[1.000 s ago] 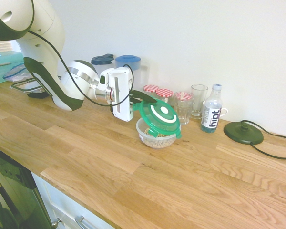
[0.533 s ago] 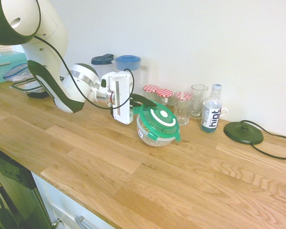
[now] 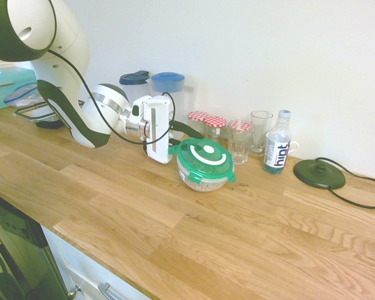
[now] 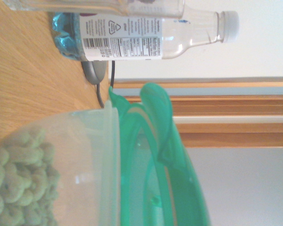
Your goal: Cover the lid of food container
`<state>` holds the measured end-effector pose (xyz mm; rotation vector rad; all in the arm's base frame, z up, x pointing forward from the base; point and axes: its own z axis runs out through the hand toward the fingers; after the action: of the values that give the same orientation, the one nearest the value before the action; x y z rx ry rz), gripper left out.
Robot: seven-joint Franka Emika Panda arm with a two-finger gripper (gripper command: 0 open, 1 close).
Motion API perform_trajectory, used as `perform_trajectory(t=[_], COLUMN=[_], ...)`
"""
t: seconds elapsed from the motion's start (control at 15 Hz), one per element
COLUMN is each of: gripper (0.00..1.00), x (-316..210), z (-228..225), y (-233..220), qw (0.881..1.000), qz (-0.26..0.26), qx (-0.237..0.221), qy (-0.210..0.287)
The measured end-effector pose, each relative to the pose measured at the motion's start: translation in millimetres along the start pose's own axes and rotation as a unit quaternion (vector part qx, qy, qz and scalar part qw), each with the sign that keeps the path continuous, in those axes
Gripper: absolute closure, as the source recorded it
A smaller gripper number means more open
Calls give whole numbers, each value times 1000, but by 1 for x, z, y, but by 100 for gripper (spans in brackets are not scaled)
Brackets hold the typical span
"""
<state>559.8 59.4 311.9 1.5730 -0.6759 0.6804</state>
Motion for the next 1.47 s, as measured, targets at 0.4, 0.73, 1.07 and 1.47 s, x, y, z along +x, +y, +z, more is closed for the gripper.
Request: perform_trajectory(t=[0.4,0.73,1.07,1.47], gripper=[0,0,0,0], x=[43,68,97,131], z=[-23,-23,-28,-45], y=[4,15,40,95], qw=[989,967,934,861], qz=[8,20,41,62], qx=[56,94,142,244], qy=[-136,-235,-325,-441])
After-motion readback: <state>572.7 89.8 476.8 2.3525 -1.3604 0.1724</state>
